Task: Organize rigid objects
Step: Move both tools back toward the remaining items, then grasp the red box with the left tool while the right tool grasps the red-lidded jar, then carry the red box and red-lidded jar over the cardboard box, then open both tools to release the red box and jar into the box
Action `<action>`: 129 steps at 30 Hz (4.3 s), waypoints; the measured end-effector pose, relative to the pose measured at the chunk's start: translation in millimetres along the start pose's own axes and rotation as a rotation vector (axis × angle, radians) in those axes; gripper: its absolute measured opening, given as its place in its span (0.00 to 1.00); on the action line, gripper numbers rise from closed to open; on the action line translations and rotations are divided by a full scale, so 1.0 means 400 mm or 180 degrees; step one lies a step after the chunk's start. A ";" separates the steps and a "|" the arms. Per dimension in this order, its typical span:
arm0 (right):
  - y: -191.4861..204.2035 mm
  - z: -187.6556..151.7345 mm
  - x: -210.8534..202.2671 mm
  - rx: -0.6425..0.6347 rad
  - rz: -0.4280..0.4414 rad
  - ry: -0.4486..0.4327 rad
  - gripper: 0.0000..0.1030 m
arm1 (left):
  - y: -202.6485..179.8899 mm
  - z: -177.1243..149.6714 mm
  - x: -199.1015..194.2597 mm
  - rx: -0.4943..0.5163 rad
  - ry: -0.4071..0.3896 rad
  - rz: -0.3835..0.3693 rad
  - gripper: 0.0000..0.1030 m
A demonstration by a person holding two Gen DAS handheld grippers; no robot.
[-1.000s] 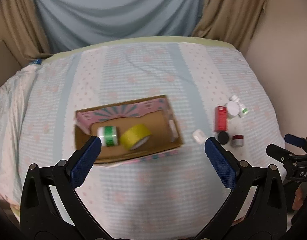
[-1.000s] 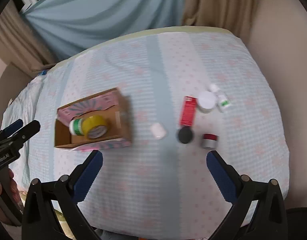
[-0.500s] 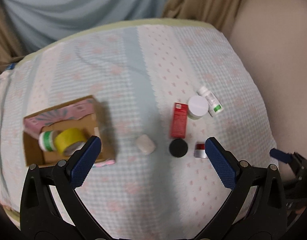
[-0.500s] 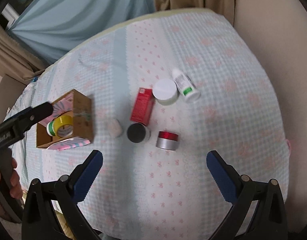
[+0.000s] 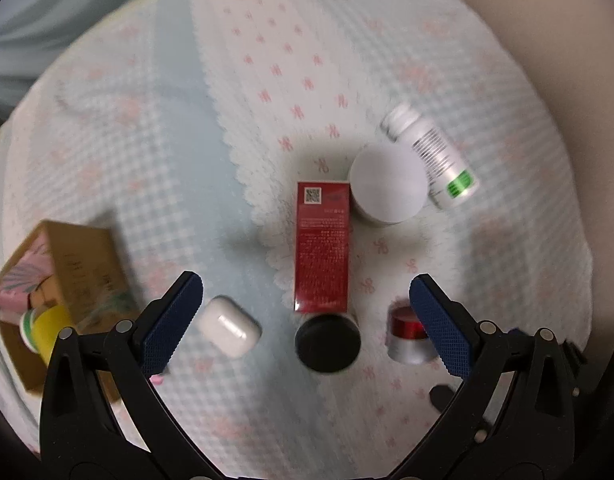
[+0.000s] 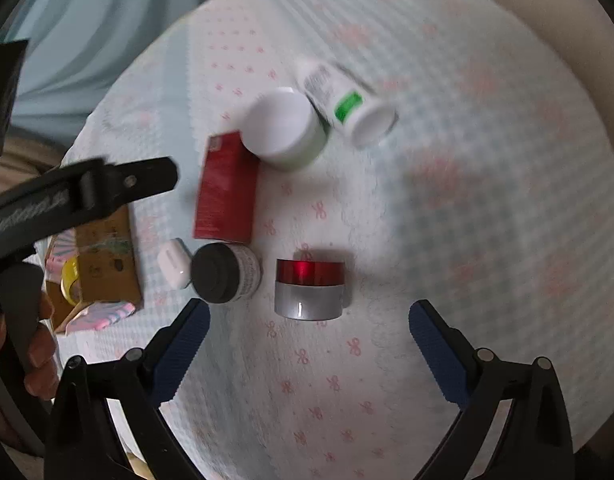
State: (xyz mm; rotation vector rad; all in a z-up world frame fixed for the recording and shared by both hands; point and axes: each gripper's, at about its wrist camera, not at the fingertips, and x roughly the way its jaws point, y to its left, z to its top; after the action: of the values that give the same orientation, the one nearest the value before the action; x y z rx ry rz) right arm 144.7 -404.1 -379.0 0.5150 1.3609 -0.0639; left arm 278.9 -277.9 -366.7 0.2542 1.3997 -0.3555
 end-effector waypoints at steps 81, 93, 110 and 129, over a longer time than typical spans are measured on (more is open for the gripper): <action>0.742 -0.055 -0.306 -0.1015 0.0540 -0.0507 0.48 | 0.675 -0.382 -0.593 -0.1078 -0.0882 -0.0156 0.36; 0.921 -0.059 -0.073 -0.0790 0.0292 -0.0284 0.48 | 1.003 -0.438 -0.394 -0.1212 -0.0523 -0.0187 0.36; 0.953 0.091 0.236 -0.0953 -0.0197 0.0093 0.48 | 1.119 -0.393 -0.108 -0.1413 -0.0067 -0.0138 0.36; 0.985 0.099 0.302 -0.1172 -0.0152 0.0197 1.00 | 1.105 -0.392 -0.097 -0.1387 -0.0078 -0.0110 1.00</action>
State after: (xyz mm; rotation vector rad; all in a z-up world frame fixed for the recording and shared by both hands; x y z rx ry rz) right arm 340.5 -39.8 -364.3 0.1759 1.4056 0.1627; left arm 302.9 192.0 -368.5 -0.1316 1.4212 -0.0751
